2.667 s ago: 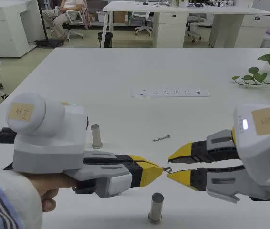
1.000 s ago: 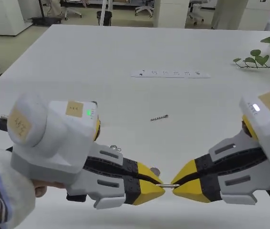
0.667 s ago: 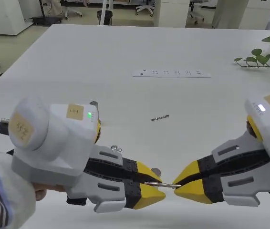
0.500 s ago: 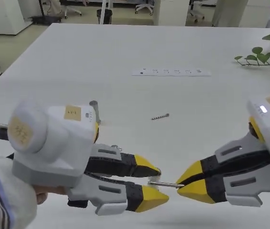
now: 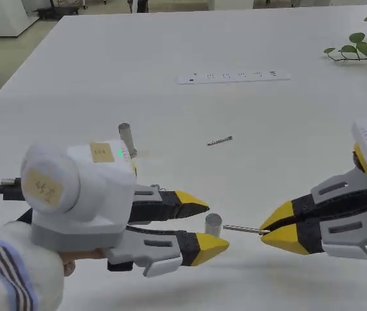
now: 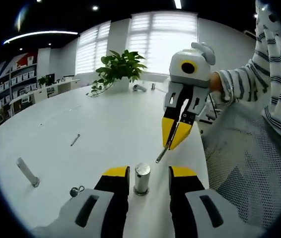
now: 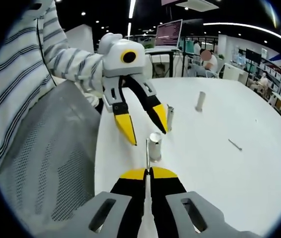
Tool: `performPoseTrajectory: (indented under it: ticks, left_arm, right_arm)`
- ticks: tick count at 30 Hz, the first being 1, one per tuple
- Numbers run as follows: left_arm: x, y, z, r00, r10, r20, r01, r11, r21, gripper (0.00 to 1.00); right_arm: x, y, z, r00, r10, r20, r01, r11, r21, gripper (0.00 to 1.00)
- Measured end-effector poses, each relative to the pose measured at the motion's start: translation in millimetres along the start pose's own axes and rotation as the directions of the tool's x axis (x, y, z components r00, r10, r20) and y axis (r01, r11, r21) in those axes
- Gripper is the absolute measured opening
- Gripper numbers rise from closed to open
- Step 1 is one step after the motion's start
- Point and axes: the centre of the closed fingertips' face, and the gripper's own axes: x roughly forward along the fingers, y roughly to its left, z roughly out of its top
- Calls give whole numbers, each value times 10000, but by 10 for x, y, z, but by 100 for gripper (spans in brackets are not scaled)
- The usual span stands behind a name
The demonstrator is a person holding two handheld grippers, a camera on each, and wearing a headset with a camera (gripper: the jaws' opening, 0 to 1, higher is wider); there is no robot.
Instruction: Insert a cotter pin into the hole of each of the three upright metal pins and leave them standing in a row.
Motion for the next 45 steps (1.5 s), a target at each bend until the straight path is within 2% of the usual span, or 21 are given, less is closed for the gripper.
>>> performPoseTrajectory:
  ticks: [5, 10, 16, 22, 27, 45]
  left_arm:
    - [83, 87, -140, 9990, 293, -337, -309, 9984, -481, 28]
    - [135, 93, -222, 9981, 398, -465, -434, 9958, -806, 26]
    - [181, 108, -300, 9959, 597, -680, -659, 9934, -935, 26]
    - [239, 70, -307, 9971, 517, -567, -577, 9921, -1112, 18]
    - [243, 106, -315, 9962, 695, -528, -749, 9914, -1075, 14]
    - [231, 97, -322, 9948, 914, -441, -948, 9921, -827, 13]
  right_arm:
    - [37, -59, -53, 10000, 15, -7, -14, 9999, 122, 4]
    - [65, -77, -77, 9999, 119, 97, -121, 9997, 223, 4]
    - [83, -75, -45, 9992, 281, 267, -286, 9994, 191, 4]
    - [103, -67, -41, 9991, 371, 182, -373, 9992, 106, 4]
    - [102, -62, -41, 9991, 421, 109, -421, 9991, 69, 4]
    - [173, -93, -9, 9990, 217, -387, -225, 9995, -211, 4]
